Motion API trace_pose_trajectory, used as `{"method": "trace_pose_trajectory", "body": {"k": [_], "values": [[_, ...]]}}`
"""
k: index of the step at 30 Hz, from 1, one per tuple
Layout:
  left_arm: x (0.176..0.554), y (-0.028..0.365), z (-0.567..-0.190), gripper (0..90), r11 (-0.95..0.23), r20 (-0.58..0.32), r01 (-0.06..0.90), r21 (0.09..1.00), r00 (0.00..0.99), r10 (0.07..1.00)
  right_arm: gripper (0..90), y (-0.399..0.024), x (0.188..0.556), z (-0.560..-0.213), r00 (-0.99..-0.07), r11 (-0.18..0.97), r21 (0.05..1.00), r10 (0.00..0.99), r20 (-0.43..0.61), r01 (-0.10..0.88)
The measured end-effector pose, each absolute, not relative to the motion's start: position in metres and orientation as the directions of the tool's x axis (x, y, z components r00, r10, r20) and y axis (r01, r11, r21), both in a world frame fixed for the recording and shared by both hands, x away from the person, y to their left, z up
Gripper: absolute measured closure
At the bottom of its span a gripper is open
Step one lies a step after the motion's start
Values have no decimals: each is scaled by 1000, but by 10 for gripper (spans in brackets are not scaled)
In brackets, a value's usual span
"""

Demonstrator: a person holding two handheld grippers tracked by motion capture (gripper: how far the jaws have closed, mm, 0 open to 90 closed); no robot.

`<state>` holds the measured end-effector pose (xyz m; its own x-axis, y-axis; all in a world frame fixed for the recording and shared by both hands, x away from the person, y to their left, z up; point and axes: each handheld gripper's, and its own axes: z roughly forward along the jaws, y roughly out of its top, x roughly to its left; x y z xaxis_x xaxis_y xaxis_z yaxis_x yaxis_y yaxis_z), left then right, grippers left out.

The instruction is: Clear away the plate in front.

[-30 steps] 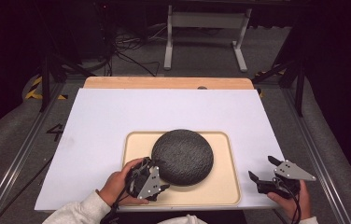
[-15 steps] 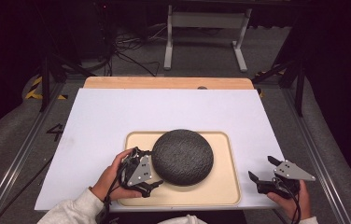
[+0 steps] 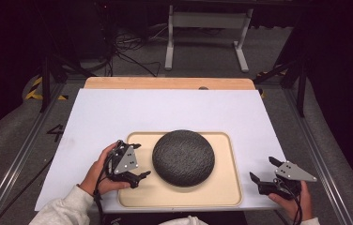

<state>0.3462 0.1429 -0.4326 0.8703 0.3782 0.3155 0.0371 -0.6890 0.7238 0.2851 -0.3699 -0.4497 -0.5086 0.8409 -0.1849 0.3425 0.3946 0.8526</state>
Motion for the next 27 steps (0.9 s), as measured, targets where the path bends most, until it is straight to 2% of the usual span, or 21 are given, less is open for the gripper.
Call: {"method": "trace_pose_trajectory", "body": {"k": [11, 18, 27], "values": [[357, 179, -442, 101, -705, 345, 86, 704, 826, 446, 95, -368, 286, -450, -513, 401, 850, 838, -189, 343], [359, 196, -446, 96, -693, 320, 139, 708, 810, 490, 95, -369, 286, -451, -514, 401, 849, 837, -188, 343], [353, 211, -448, 96, -675, 310, 156, 721, 799, 516, 94, -368, 286, -451, -518, 407, 847, 834, -191, 343]]}}
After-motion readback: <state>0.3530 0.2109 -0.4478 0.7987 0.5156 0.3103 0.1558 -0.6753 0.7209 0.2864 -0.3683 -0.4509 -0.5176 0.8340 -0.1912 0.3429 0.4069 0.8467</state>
